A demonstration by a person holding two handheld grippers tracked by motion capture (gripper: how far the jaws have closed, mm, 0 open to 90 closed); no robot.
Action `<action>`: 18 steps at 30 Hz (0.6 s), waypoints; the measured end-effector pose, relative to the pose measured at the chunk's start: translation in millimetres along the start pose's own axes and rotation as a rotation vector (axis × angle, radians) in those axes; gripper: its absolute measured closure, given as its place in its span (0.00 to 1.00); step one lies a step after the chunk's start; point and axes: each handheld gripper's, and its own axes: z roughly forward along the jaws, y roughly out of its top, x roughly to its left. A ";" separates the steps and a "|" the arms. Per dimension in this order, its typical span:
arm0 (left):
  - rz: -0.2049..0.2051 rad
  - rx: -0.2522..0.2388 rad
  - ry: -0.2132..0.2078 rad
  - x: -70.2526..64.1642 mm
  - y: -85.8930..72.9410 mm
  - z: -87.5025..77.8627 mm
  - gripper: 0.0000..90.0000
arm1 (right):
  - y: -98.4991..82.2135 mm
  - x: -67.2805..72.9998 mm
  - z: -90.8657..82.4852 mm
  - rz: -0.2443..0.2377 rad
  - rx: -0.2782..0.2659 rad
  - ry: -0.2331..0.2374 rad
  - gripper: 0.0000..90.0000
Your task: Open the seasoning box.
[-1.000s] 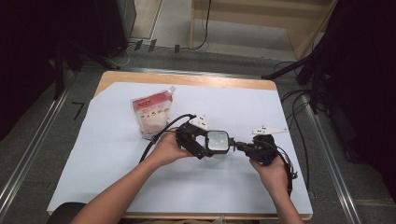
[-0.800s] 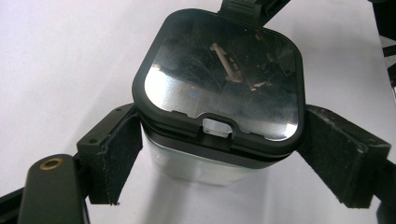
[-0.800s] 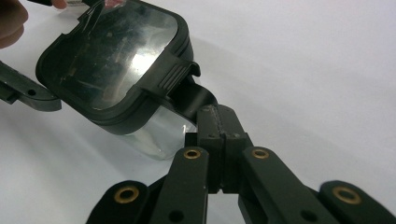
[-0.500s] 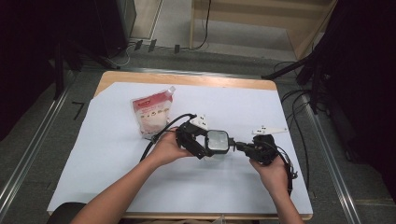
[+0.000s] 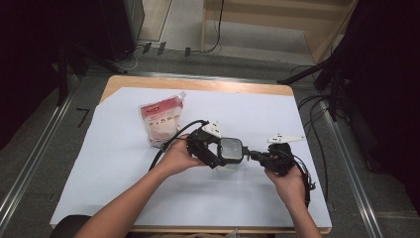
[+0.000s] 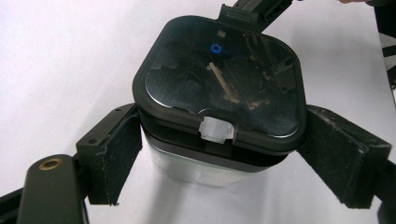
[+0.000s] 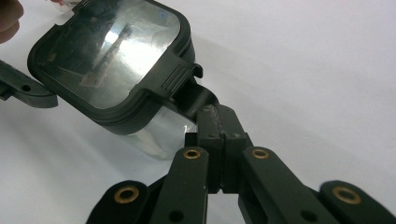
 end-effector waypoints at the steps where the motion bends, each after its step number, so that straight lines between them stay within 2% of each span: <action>1: 0.000 0.000 0.000 0.0 0.0 0.0 0.18 | 0.0 0.0 0.0 0.000 0.000 0.000 1.00; 13: -0.002 0.000 0.005 -1.6 2.2 -1.2 0.18 | 0.1 -0.1 -0.3 -0.004 -0.004 0.001 1.00; 18: 0.021 -0.013 0.018 -3.6 5.6 -4.0 0.17 | 0.2 -0.2 -0.2 -0.004 -0.006 0.002 1.00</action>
